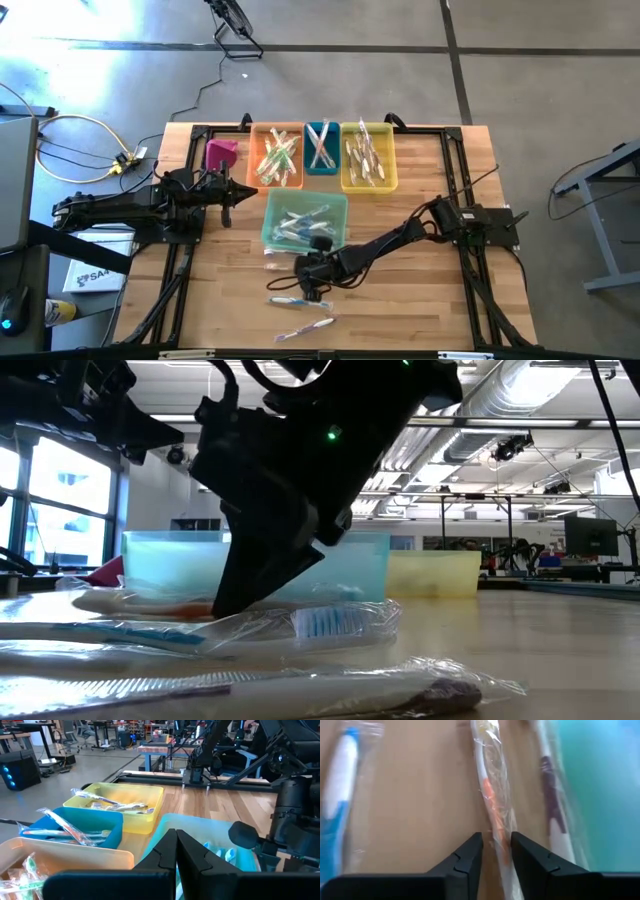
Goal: Pick & Place Toothbrushes
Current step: Put the orange toothbrush into the blue bin
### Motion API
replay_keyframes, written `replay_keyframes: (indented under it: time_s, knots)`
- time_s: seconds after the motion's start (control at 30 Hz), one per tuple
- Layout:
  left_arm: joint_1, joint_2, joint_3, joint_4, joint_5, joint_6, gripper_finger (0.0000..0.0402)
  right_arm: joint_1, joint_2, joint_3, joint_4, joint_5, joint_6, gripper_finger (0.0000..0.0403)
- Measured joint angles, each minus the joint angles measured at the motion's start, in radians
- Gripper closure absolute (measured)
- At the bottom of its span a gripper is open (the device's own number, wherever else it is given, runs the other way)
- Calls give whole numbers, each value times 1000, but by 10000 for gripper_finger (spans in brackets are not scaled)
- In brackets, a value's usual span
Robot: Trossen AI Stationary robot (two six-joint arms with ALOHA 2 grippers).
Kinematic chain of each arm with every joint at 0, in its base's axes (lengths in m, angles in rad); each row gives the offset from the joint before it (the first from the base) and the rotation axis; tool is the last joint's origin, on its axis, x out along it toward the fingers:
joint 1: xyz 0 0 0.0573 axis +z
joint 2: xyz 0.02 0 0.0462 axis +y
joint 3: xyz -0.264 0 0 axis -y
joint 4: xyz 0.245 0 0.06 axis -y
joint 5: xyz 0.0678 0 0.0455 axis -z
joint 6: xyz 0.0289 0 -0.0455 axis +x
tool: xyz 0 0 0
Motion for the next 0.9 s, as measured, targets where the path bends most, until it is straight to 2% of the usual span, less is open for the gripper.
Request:
replay_keyframes:
  time_s: [0.17, 0.53, 0.9]
  knots:
    - [0, 0, 0, 0, 0, 0, 402, 1, 0, 1, 1, -42, 2, 328]
    - [0, 0, 0, 0, 0, 0, 402, -2, 0, 0, -3, -54, 1, 381]
    - [0, 0, 0, 0, 0, 0, 402, -2, -64, -6, -25, -58, -20, 386]
